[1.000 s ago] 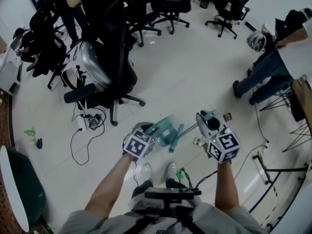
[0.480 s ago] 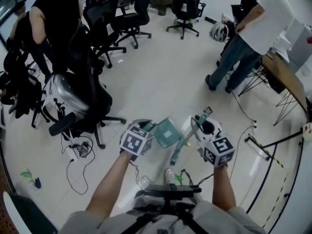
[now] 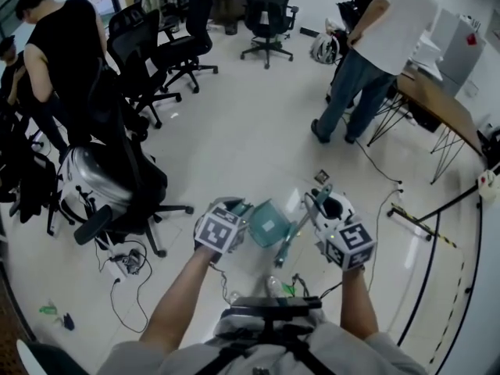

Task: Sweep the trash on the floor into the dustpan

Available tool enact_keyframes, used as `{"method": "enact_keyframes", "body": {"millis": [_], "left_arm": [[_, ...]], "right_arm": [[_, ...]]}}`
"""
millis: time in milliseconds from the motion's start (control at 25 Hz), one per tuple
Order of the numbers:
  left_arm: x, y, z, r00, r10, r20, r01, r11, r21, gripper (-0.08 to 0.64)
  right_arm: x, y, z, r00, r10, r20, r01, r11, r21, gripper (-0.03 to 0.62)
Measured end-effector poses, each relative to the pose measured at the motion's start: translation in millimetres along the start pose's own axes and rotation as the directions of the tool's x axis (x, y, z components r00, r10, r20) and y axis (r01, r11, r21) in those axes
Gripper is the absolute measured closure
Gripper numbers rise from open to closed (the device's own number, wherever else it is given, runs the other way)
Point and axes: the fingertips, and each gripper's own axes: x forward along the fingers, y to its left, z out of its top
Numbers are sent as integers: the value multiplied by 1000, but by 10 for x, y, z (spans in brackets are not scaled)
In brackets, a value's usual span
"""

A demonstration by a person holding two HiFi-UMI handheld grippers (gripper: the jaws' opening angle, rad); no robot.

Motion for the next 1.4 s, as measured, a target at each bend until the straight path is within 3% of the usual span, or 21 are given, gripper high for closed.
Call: {"method": "enact_keyframes", "body": {"millis": [560, 720, 1080, 1400], "left_arm": [[44, -35, -13, 1000, -19, -17, 19, 1000, 11, 453], [74, -9, -71, 1000, -28, -10, 28, 999, 25, 453], [626, 147, -366, 987, -102, -125, 115, 988, 102, 454], [1276, -72, -564, 958, -159, -237, 212, 952, 220, 453]], "right_arm": [[-73, -121, -87, 999, -37, -3, 37, 999, 35, 505], [-108, -171, -193, 996, -81, -35, 82, 996, 38, 505], [-264, -732, -678, 965, -236, -116, 246, 966, 81, 505], [-302, -1410, -1446, 952, -236, -193, 260, 959, 108, 506]]}}
